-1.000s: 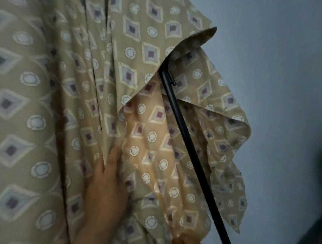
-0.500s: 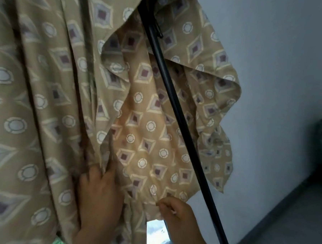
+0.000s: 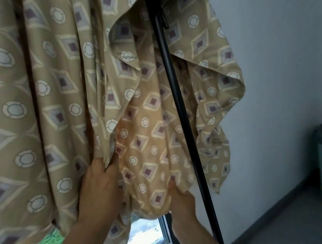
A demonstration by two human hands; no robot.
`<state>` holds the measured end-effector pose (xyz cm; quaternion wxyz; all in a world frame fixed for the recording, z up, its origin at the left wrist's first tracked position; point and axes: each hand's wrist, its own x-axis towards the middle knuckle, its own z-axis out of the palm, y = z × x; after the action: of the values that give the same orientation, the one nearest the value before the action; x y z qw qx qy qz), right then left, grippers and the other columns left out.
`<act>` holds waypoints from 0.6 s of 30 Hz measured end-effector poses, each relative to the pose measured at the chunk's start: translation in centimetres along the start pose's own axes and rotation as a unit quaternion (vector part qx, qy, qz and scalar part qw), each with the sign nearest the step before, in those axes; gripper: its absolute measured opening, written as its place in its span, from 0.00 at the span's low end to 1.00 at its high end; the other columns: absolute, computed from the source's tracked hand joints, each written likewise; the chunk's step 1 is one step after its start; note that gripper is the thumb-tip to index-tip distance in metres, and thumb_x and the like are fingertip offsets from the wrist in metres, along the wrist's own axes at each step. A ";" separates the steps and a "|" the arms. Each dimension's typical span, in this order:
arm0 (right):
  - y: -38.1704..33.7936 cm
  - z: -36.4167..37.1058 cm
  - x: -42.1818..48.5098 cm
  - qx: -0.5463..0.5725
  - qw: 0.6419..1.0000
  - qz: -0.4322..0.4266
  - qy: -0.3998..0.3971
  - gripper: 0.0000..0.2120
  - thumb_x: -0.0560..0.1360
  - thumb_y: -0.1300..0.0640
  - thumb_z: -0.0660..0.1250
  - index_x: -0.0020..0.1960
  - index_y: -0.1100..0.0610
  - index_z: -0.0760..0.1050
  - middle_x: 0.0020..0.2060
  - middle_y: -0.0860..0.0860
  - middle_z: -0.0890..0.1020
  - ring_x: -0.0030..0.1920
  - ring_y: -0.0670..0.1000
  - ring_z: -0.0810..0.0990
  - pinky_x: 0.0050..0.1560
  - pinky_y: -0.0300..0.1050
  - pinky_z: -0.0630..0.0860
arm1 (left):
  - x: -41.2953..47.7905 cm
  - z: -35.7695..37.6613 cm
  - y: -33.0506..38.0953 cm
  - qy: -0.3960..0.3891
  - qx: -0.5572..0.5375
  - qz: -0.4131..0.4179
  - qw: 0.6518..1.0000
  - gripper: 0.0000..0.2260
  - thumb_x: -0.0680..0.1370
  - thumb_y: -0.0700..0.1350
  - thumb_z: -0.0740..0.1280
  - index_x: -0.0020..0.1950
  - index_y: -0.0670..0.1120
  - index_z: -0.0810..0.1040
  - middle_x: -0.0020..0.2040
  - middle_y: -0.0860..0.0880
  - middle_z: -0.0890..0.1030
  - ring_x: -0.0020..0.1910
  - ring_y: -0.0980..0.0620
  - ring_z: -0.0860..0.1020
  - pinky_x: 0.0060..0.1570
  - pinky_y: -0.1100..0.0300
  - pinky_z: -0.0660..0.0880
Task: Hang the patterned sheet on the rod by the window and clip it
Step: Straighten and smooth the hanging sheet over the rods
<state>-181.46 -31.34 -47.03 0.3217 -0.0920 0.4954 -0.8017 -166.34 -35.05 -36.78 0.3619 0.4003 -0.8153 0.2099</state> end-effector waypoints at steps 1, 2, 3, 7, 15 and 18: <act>1.1 0.2 -0.1 -0.014 1.000 -0.003 -0.014 0.12 0.74 0.48 0.73 0.41 0.57 0.82 0.35 0.47 0.86 0.42 0.51 0.84 0.48 0.48 0.81 | 0.0 0.0 0.0 -0.004 -0.004 0.001 1.000 0.32 0.60 0.32 0.70 0.65 0.41 0.77 0.45 0.38 0.70 0.39 0.35 0.73 0.36 0.49 0.75; 2.1 0.4 -0.3 -0.043 0.999 -0.011 -0.020 0.12 0.74 0.48 0.73 0.38 0.56 0.83 0.33 0.46 0.86 0.41 0.50 0.84 0.43 0.44 0.80 | 0.1 0.1 0.1 -0.003 -0.009 0.004 1.000 0.32 0.61 0.32 0.72 0.66 0.42 0.77 0.44 0.39 0.70 0.39 0.35 0.73 0.36 0.49 0.75; 2.6 0.8 -1.1 -0.069 0.997 -0.023 -0.019 0.13 0.74 0.48 0.72 0.38 0.57 0.83 0.33 0.47 0.86 0.41 0.49 0.84 0.41 0.42 0.78 | 0.2 0.1 0.1 0.003 -0.014 0.009 1.000 0.31 0.62 0.34 0.73 0.66 0.43 0.76 0.43 0.40 0.69 0.38 0.36 0.72 0.36 0.49 0.75; 5.8 2.3 -2.0 -0.119 0.992 -0.029 -0.016 0.15 0.67 0.38 0.74 0.33 0.49 0.80 0.34 0.45 0.83 0.41 0.45 0.82 0.41 0.31 0.74 | 0.6 -0.5 0.0 0.041 -0.033 0.021 0.998 0.26 0.68 0.37 0.63 0.67 0.42 0.76 0.42 0.41 0.69 0.38 0.37 0.71 0.38 0.49 0.73; 6.7 -1.1 -2.2 -0.153 0.987 0.045 -0.021 0.14 0.73 0.54 0.74 0.50 0.65 0.84 0.34 0.55 0.85 0.38 0.52 0.83 0.32 0.33 0.72 | 0.7 -2.6 0.5 0.042 -0.249 0.004 0.968 0.40 0.70 0.28 0.67 0.76 0.57 0.60 0.63 0.42 0.71 0.60 0.41 0.71 0.56 0.54 0.71; 4.4 -4.5 -4.2 -0.231 0.959 -0.012 -0.164 0.15 0.77 0.57 0.69 0.59 0.67 0.78 0.46 0.62 0.85 0.48 0.58 0.83 0.44 0.42 0.78 | -0.3 -3.5 1.8 0.035 -0.341 -0.091 0.935 0.45 0.76 0.40 0.70 0.69 0.74 0.41 0.67 0.46 0.75 0.59 0.43 0.77 0.53 0.59 0.71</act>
<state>-178.42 -26.82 -52.33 0.3588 -0.3000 0.6060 -0.6434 -166.22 -31.64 -34.82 0.5225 0.3176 -0.7848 -0.1010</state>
